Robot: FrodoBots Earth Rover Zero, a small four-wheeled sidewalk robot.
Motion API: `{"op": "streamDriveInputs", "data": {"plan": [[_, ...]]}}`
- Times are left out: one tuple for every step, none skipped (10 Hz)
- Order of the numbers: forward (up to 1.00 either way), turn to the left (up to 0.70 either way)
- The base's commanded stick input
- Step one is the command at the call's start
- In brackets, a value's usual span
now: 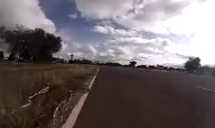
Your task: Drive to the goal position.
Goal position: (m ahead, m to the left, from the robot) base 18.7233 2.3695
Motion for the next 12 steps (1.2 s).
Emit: {"op": "streamDriveInputs", "data": {"plan": [[1.00, 0.00], [1.00, 0.00], [1.00, 0.00], [1.00, 0.00], [0.99, 0.00], [0.98, 0.00], [0.99, 0.00], [0.99, 0.00], [0.98, 0.00], [1.00, 0.00], [1.00, 0.00], [0.99, 0.00]]}}
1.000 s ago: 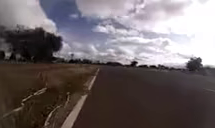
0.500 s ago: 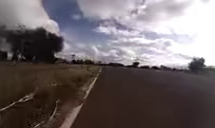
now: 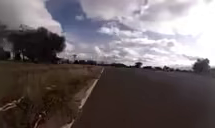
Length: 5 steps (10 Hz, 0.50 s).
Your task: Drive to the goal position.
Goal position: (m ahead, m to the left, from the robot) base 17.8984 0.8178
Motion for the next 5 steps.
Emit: {"op": "streamDriveInputs", "data": {"plan": [[0.98, 0.00], [0.98, 0.00], [0.98, 0.00], [1.00, 0.00], [1.00, 0.00]]}}
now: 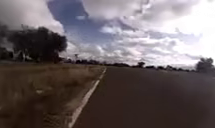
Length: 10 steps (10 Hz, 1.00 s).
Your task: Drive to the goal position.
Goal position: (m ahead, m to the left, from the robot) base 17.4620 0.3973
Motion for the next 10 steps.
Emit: {"op": "streamDriveInputs", "data": {"plan": [[0.99, -0.18], [1.00, -0.36], [1.00, -0.36], [1.00, -0.02], [0.99, -0.12], [0.99, 0.00], [1.00, 0.00], [1.00, -0.31], [1.00, -0.31], [1.00, -0.24]]}}
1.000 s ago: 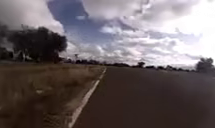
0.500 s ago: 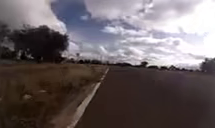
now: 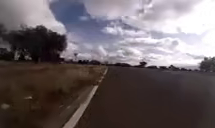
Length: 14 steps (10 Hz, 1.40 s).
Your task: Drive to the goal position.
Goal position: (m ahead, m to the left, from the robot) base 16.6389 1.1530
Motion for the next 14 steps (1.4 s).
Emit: {"op": "streamDriveInputs", "data": {"plan": [[1.00, -0.08], [1.00, 0.00], [1.00, 0.00], [0.99, -0.04], [0.98, -0.12], [1.00, -0.15], [1.00, -0.04], [1.00, 0.00], [0.99, 0.00], [0.99, -0.30], [0.98, -0.34], [0.99, -0.15], [0.98, -0.33], [0.99, 0.00]]}}
